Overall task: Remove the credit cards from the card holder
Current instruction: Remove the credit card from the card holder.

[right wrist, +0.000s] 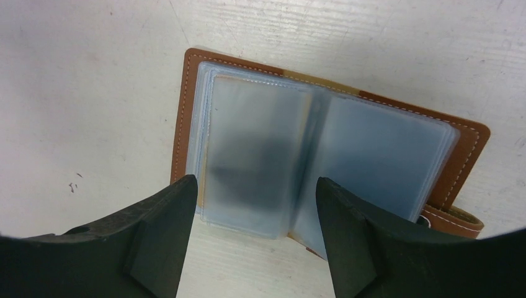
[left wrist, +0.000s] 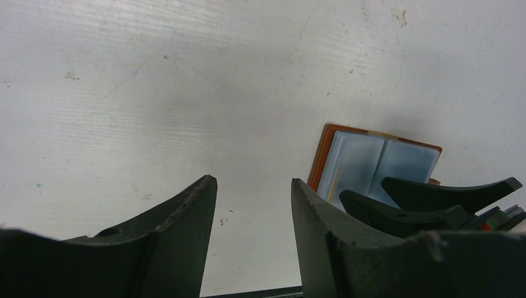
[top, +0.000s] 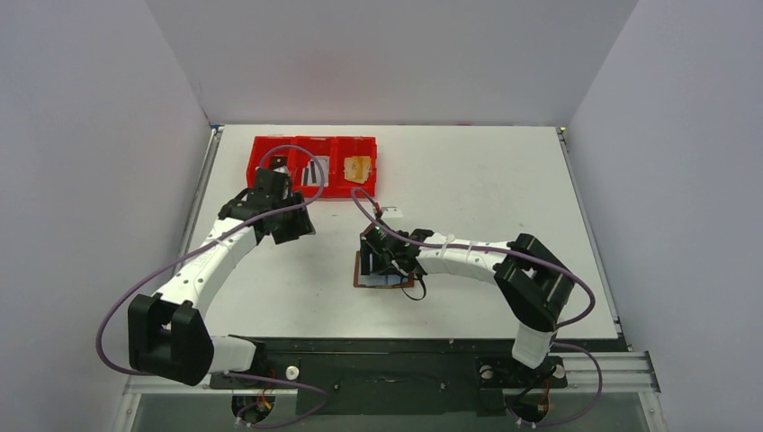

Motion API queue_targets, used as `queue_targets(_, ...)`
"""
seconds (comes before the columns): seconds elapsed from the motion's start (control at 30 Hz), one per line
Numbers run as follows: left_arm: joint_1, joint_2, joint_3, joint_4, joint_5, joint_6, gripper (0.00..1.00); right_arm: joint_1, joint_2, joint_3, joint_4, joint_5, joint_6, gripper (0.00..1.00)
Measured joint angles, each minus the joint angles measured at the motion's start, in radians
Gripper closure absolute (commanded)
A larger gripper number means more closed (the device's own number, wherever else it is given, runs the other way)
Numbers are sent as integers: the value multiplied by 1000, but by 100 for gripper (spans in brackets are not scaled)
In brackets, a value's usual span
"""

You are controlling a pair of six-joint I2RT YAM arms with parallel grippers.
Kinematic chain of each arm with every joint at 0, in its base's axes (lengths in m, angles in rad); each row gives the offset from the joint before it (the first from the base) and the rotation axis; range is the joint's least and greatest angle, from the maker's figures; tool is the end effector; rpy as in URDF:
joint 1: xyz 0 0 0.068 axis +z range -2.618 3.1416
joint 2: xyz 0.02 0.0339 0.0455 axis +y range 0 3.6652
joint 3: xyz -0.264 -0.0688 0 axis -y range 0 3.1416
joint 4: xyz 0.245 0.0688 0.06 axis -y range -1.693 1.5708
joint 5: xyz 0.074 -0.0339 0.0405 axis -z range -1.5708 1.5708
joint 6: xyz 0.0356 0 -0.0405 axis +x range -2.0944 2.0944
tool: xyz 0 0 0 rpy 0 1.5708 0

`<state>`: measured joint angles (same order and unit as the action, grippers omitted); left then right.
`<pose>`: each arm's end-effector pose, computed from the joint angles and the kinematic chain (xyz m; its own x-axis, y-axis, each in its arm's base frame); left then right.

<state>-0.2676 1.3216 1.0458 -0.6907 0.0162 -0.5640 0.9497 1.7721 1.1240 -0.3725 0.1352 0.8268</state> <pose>0.2595 -0.0717 0.2702 -0.8168 -0.3303 -0.4731 -0.1933 0.9292 -0.3150 0.2142 0.2912 0.1790 -0.8987 -0.0031 -0.4386 -0.1530 0.9394 0.3069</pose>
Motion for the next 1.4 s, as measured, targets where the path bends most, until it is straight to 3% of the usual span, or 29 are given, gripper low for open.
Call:
queue_targets(0.43, -21, 0, -17, 26, 40, 0, 56, 7, 42, 3, -3, 0, 8, 39)
queue_targets(0.67, -43, 1, -17, 39, 43, -1, 56, 7, 50, 4, -3, 1, 8, 47)
queue_targets(1.0, -101, 24, -18, 53, 45, -12, 56, -1, 50, -1, 17, 2, 7, 70)
queue_targets(1.3, -170, 103, -40, 101, 89, -56, 66, -40, 28, -59, 98, -38, 4, 99)
queue_targets(1.4, -186, 131, -42, 115, 102, -69, 70, -58, 14, -94, 132, -63, 3, 100)
